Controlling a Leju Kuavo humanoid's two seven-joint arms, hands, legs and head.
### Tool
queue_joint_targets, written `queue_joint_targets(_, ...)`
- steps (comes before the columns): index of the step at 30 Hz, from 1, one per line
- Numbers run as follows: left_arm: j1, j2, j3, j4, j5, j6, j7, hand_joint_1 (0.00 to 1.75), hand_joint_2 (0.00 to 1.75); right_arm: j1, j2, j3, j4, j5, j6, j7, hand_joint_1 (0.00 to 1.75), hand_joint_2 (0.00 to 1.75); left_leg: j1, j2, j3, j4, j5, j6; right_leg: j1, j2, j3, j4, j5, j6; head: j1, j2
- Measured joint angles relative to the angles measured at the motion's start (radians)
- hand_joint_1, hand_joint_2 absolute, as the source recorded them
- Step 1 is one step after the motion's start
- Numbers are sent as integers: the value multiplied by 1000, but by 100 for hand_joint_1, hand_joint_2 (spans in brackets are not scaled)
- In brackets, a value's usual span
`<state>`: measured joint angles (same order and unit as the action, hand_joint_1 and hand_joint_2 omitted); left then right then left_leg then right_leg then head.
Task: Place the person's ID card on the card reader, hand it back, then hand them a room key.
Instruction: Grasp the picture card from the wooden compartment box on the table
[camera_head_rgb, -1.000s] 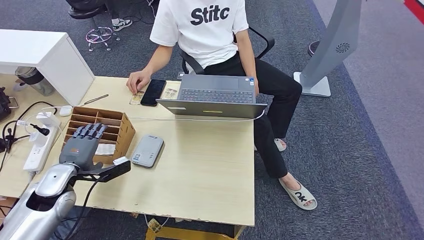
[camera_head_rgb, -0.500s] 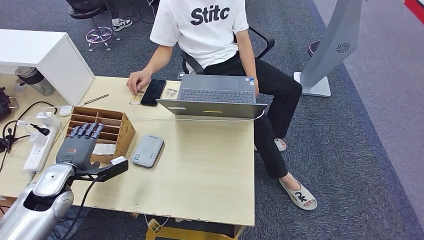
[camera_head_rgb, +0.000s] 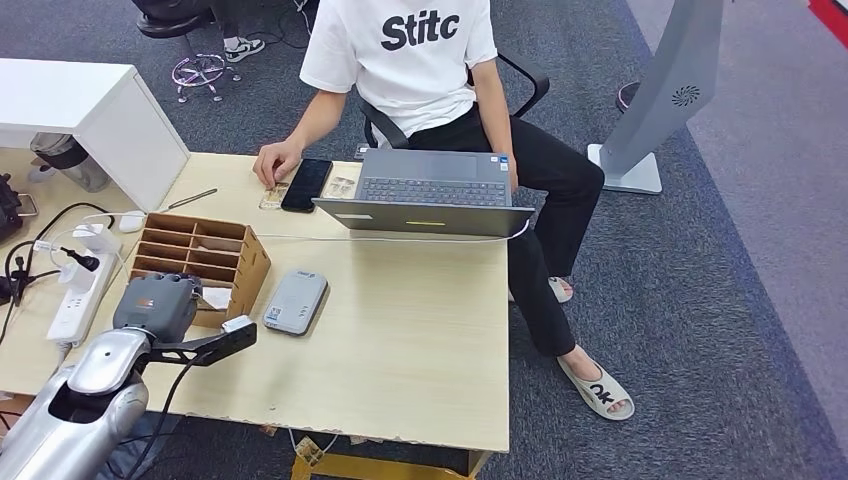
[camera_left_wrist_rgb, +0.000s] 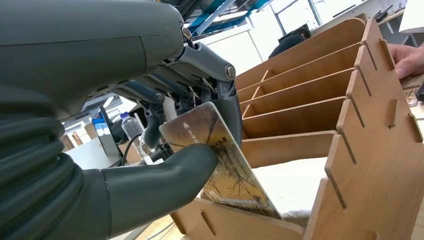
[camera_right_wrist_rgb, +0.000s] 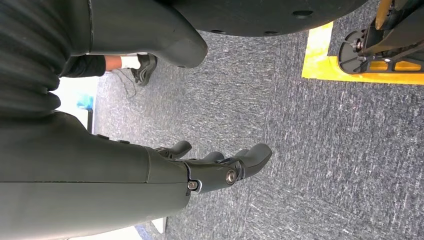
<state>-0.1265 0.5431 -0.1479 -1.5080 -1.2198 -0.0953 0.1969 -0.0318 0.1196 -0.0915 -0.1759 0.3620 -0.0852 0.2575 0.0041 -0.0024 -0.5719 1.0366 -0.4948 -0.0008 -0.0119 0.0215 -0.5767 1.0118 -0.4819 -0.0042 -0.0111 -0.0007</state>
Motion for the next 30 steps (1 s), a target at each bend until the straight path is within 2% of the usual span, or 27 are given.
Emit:
queue_joint_targets(12,0,0,-3,3,-1,-8,1,175,175,0,0,-6,0,7,0,0,0,175,0,0,0,0,0,0,0,0,0,0,0,0,0,0)
queue_joint_targets(18,0,-5,-9,4,-40,35,20,175,175,0,1,-8,0,15,0,-3,0,175,0,0,0,0,0,0,0,0,0,0,0,0,0,0)
queue_joint_targets(26,7,-42,-9,-7,-110,177,30,175,175,0,2,-15,0,31,0,-10,0,175,0,0,0,0,0,0,0,0,0,0,0,0,0,0)
queue_joint_targets(30,38,-76,12,-63,-116,335,1,175,175,1,3,-18,0,43,-1,-15,0,175,0,0,0,0,0,0,0,0,0,0,0,0,0,0)
